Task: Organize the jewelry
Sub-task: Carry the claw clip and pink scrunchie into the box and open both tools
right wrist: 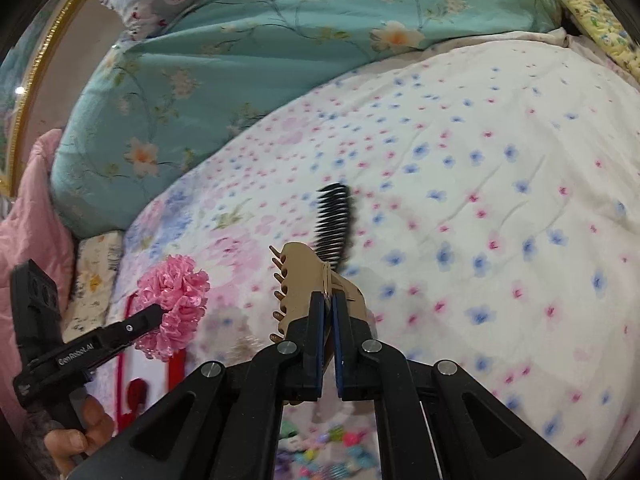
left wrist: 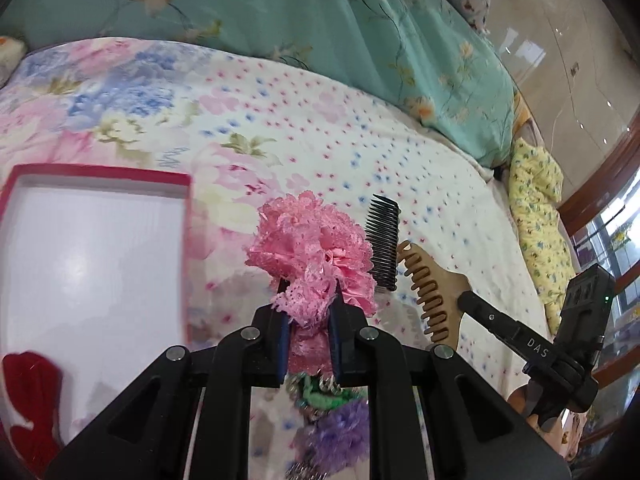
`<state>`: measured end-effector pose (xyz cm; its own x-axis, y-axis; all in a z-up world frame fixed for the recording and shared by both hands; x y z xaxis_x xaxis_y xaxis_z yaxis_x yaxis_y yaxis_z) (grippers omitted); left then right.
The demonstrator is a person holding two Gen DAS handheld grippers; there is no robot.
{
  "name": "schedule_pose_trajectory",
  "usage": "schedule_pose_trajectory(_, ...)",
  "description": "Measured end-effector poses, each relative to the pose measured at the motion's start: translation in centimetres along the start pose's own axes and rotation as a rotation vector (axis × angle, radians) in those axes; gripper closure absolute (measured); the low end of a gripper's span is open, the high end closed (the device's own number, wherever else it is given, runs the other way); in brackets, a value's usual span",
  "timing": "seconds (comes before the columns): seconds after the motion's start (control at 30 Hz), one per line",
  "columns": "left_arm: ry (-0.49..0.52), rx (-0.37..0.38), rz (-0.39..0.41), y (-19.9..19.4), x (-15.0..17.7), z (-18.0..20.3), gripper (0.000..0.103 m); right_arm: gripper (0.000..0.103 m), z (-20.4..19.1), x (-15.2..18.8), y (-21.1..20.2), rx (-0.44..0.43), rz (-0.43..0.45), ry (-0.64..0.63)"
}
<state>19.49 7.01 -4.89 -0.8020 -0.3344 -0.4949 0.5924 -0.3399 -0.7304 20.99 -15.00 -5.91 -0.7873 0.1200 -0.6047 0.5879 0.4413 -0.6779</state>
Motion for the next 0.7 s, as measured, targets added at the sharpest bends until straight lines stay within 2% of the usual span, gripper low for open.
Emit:
schedule_pose_trajectory(0.37,-0.107,-0.053,0.083,-5.6,0.3,-6.2,0.09,0.1,-7.7,0.7,0.9,-0.116,-0.025,-0.103)
schedule_pose_trajectory(0.7,-0.19,-0.097,0.138,-8.2,-0.3,-11.6,0.09,0.1,-14.3,1.8,3.6,-0.204,-0.068,-0.166)
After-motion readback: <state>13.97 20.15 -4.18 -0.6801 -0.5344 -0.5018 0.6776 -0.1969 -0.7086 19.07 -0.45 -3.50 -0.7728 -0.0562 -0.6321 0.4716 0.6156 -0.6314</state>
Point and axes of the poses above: each gripper's, at about its wrist camera, not at the fingertips, and y roughly the way its jaws point, z to its right, x to its underside, the point moved 6 cm from there along y, roughly the way its jaws point, and after that the axes turned 5 degrees about -y, right-handed, at the moved point
